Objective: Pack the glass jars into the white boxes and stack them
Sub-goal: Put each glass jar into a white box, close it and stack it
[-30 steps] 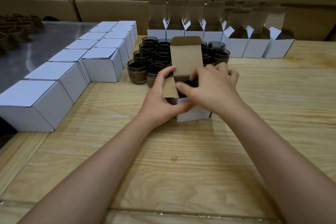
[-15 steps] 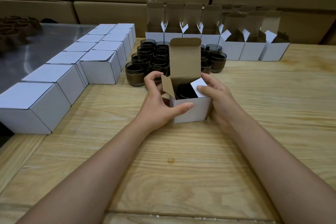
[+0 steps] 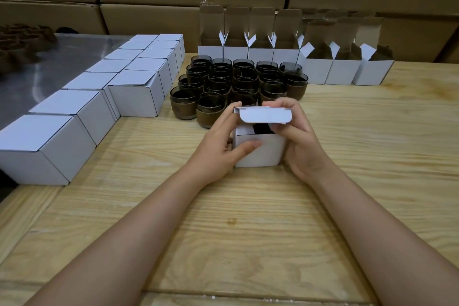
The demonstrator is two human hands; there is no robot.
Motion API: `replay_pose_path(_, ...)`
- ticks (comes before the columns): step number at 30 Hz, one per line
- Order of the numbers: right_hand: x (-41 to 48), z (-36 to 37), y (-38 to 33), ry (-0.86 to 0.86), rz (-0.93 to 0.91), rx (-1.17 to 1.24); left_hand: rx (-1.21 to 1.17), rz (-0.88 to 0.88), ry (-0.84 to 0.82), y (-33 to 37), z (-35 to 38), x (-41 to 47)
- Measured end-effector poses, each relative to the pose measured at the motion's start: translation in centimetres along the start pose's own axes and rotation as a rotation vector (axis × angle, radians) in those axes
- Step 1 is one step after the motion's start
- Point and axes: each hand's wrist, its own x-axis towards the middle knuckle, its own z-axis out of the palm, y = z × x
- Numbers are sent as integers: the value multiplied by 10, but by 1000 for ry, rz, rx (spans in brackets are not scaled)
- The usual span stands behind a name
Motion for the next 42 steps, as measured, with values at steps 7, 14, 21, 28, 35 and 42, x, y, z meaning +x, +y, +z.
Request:
replay_pose_path(7, -2, -2, 2, -36, -33, -128, -48, -60, 21, 5, -1, -1)
replay_pose_path(14, -2, -1, 3, -39, -88, -171, -176, -66, 128, 1, 0, -2)
replay_pose_path(21, -3, 2, 1, 18, -95, -158, -188, -46, 172, -3, 0, -1)
replay_pose_path(28, -3, -2, 0, -27, -97, -218, -191, -51, 132, 0, -1, -1)
replay_pose_path(35, 1, -9, 1, -24, -48, -246, -87, -6, 76, 0, -3, -3)
replay_pose_path(42, 1, -12, 0, -85, 33, -236, 48, 28, 107, 4, -3, -3)
